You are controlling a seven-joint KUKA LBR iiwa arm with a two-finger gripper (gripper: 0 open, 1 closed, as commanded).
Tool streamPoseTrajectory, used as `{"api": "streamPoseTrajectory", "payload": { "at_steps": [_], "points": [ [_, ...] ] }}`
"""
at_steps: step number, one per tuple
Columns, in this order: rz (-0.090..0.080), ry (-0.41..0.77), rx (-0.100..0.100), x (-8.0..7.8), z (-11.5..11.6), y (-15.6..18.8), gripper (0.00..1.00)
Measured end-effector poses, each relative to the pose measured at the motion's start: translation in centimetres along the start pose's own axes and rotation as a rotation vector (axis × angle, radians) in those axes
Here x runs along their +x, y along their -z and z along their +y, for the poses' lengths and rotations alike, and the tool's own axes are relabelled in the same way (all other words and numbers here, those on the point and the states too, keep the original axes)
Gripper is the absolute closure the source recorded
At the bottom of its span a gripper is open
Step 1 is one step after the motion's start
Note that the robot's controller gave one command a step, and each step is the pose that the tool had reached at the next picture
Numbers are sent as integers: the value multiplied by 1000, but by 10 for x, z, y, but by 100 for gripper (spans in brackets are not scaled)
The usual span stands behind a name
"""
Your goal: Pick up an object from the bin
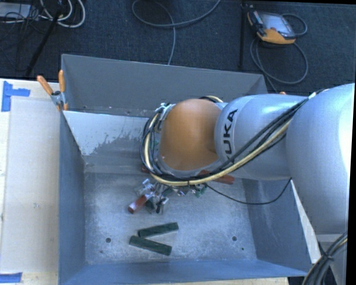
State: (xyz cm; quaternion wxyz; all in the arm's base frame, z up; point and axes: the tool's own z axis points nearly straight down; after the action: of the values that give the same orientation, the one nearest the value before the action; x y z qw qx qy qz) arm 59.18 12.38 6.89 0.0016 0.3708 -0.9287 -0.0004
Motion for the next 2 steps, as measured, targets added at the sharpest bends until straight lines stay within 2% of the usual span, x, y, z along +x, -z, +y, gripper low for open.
{"api": "streamPoseTrajectory", "payload": {
  "at_steps": [1, 2],
  "points": [
    [-3, 615, 2, -3, 2, 2, 100],
    [-3, 1097, 0, -15, 22, 0, 100]
  ]
}}
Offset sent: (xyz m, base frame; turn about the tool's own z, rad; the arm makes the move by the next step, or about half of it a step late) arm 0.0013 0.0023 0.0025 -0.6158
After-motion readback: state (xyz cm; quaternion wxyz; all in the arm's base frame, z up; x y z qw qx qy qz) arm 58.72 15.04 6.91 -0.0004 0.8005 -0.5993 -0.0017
